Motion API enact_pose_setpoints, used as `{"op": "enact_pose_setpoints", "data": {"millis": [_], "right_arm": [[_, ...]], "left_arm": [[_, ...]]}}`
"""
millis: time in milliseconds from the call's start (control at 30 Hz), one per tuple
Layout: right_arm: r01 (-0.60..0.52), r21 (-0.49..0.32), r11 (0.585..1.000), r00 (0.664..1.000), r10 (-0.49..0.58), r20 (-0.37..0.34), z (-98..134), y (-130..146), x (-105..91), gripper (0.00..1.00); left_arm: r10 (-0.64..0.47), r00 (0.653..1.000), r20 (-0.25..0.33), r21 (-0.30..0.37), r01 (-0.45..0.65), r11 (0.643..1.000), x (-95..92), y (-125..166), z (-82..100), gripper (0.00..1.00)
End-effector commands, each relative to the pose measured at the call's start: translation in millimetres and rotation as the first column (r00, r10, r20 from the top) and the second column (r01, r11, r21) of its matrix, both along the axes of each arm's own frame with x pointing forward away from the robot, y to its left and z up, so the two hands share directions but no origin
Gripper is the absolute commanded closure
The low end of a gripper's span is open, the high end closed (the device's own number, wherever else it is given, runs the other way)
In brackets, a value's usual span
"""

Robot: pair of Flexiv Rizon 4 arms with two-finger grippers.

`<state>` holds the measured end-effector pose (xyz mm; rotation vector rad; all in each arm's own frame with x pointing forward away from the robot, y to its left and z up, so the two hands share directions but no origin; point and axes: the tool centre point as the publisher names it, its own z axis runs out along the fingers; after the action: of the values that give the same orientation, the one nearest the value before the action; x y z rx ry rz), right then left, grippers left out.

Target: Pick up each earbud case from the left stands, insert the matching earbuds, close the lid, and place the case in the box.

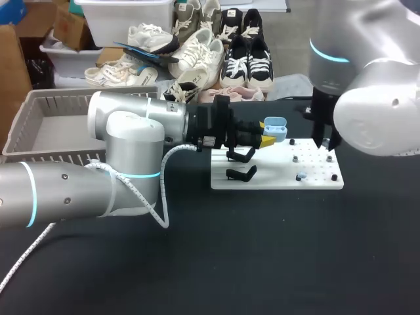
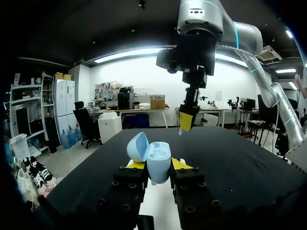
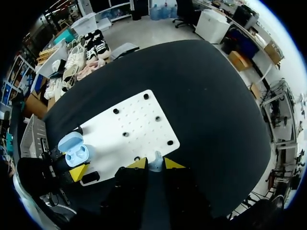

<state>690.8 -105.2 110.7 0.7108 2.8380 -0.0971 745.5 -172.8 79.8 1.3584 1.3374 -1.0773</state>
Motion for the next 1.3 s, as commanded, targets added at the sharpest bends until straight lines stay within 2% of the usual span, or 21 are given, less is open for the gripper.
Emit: {"op": "enact_pose_setpoints", "data": {"millis": [33, 467, 767, 1033, 1300], "right_arm": [[0.025, 0.000, 1.000, 1.000, -0.025, 0.017, 5, 2, -5.7, 1.00], [0.114, 0.038, 0.993, 0.993, -0.115, 0.023, 11, 15, -20.8, 1.00], [0.153, 0.036, 0.988, 0.987, -0.154, 0.050, 26, 34, -27.2, 1.00], [0.172, 0.021, 0.985, 0.983, -0.173, 0.068, 33, 52, -21.7, 1.00], [0.184, 0.063, 0.981, 0.979, -0.188, 0.074, 32, 65, -7.3, 1.00]], "left_arm": [[0.004, 1.000, 0.001, -0.001, -0.004, 1.000, -0.8, 0, -0.2, 1.00], [0.004, 1.000, 0.001, -0.001, -0.004, 1.000, -0.8, 0, -0.2, 1.00], [0.004, 1.000, 0.001, -0.001, -0.004, 1.000, -0.8, 0, -0.2, 1.00], [0.004, 1.000, 0.001, -0.001, -0.004, 1.000, -0.8, 0, -0.2, 1.00], [0.004, 1.000, 0.001, -0.001, -0.004, 1.000, -0.8, 0, -0.2, 1.00]]}}
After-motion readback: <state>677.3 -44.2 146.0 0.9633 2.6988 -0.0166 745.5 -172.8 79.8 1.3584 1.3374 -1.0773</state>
